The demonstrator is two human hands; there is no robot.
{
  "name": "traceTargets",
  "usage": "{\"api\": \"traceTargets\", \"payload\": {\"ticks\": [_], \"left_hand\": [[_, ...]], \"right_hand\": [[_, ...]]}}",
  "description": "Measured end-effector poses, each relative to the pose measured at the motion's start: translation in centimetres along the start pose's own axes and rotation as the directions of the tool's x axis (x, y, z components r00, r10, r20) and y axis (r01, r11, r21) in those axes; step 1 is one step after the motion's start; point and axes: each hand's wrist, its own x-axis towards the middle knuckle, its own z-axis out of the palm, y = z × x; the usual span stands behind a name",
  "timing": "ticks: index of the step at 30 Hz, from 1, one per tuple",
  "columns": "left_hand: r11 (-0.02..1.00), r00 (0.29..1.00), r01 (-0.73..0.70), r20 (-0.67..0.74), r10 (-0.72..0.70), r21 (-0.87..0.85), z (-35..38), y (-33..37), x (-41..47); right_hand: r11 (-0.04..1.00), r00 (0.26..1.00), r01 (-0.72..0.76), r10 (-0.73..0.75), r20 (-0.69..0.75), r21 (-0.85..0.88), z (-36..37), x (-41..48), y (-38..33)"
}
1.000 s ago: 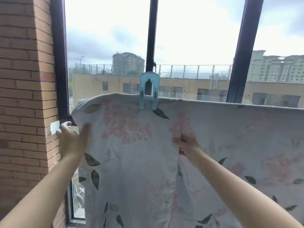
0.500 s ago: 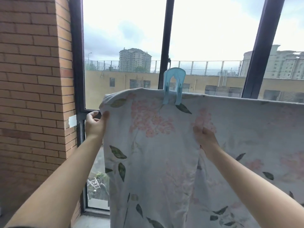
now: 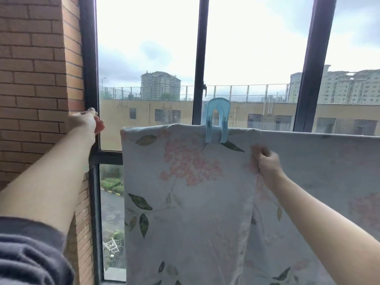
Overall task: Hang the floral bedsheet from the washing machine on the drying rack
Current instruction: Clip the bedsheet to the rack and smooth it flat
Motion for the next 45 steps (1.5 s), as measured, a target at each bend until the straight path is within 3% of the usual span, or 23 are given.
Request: {"api": "traceTargets", "payload": {"ticks": [5,10,15,20,23,27,33,37,41,45], "left_hand": [[0.970,0.958,0.011,0.277,-0.080,0.241,-0.4,-3.5,-2.3],[0.956,0.921,0.027,0.365,-0.138,0.293,0.5,-5.5,-3.8],[0.985,0.972,-0.081,0.232,0.044,0.151,2.7,-5.1,-3.4],[0.983,0.991,-0.097,0.109,0.080,0.154,5.1,-4.6,-2.0],[0.979,0.977,-0.134,0.188,0.104,0.152,4.0,-6.2,-2.0],[0.970,0.934,-0.184,0.337,0.122,0.159,0.3,-9.8,-3.4],[0.906,0.922,-0.350,0.260,0.287,0.240,0.3,-8.7,-3.2],[0.857,0.934,-0.350,0.210,0.289,0.377,0.0,-10.1,-4.8],[0.832,0.918,-0.397,0.163,0.362,0.388,-0.1,-12.2,-8.1],[0.632,0.812,-0.564,0.216,0.542,0.532,0.7,-14.5,-12.1]], "right_hand": [[0.999,0.999,-0.042,0.042,0.013,-0.003,0.6,-0.1,1.7],[1.000,0.998,-0.028,0.028,0.052,-0.004,1.0,-0.3,2.0],[0.999,0.999,0.039,-0.039,0.032,0.003,0.9,0.8,1.6],[0.997,0.997,0.072,-0.072,-0.023,-0.004,1.0,1.4,1.5],[0.993,0.999,0.038,-0.038,-0.004,-0.109,0.5,0.7,3.0],[0.974,0.989,-0.041,0.071,0.129,-0.224,-1.6,-0.4,7.0],[0.965,0.994,-0.025,0.051,0.092,-0.261,-2.4,-0.5,6.7],[0.945,0.956,-0.113,0.187,0.225,-0.306,-2.8,-2.6,8.0],[0.913,0.944,-0.142,0.242,0.226,-0.383,-3.9,-4.0,9.8],[0.916,0.926,-0.184,0.282,0.249,-0.356,-5.8,-4.7,9.6]]}}
